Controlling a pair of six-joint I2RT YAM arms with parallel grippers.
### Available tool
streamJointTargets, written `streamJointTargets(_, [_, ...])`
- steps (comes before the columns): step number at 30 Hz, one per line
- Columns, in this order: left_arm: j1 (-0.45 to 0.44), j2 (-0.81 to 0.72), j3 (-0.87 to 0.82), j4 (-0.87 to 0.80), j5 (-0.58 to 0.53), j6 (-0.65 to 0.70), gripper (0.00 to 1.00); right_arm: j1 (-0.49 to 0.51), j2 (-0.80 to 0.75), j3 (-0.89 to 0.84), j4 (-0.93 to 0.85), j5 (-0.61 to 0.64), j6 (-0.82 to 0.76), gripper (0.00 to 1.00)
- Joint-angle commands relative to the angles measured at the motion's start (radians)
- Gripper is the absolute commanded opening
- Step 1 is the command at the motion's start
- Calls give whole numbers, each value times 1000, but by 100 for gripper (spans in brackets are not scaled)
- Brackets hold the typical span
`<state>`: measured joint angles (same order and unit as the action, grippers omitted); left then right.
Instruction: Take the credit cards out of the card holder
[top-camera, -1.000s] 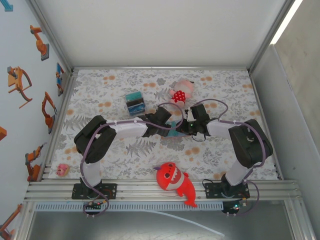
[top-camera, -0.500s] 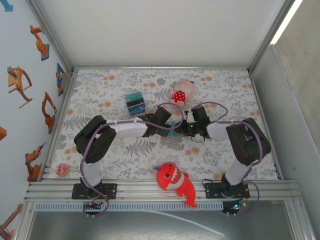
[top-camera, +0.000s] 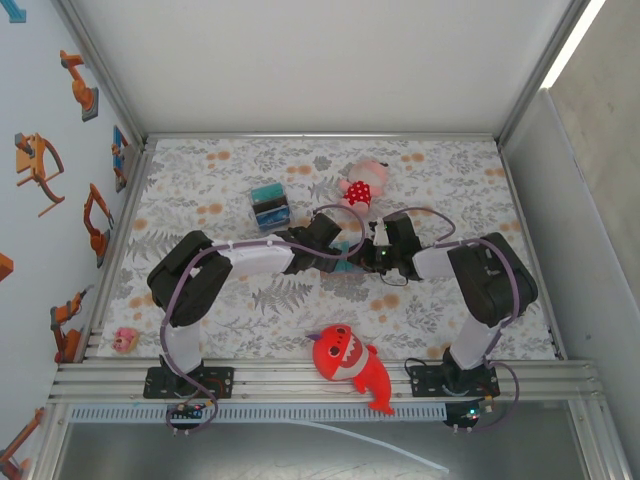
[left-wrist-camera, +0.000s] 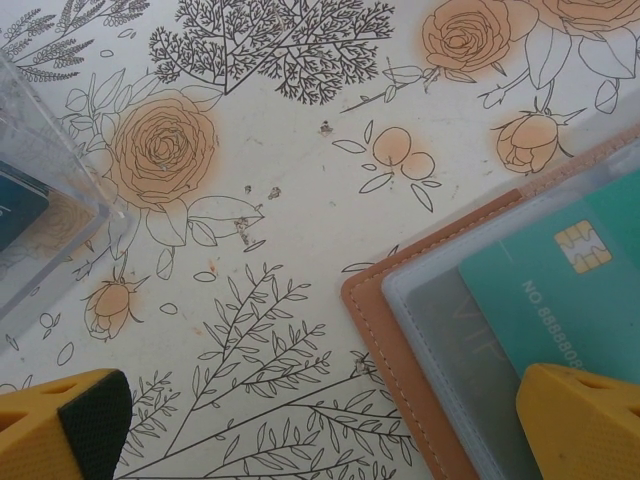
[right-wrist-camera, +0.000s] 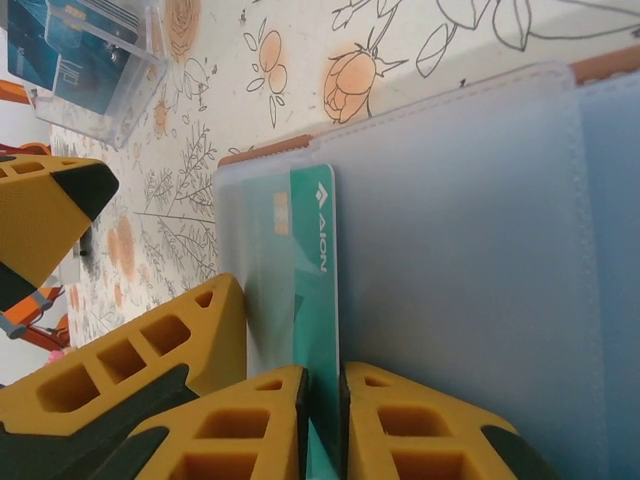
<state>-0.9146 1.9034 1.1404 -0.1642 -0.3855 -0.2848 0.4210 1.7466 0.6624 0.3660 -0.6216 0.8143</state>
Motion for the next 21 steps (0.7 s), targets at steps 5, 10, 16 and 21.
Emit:
streamJointTargets(5, [-3,8,-28,-61,23,-2,100,-7,11,-14,52,-18,5,7])
streamJointTargets(10, [0,-2,-27,-67,8,6,99,-23,-8,-24,28,-1,-7,3])
streamJointTargets(16, [9,-15,-32,-68,-2,10,99,-28,-55,1,-120,62,-82,1])
streamJointTargets(21, [16,-18,-35,-67,-2,12,99,-28,-106,28,-263,139,-149,0])
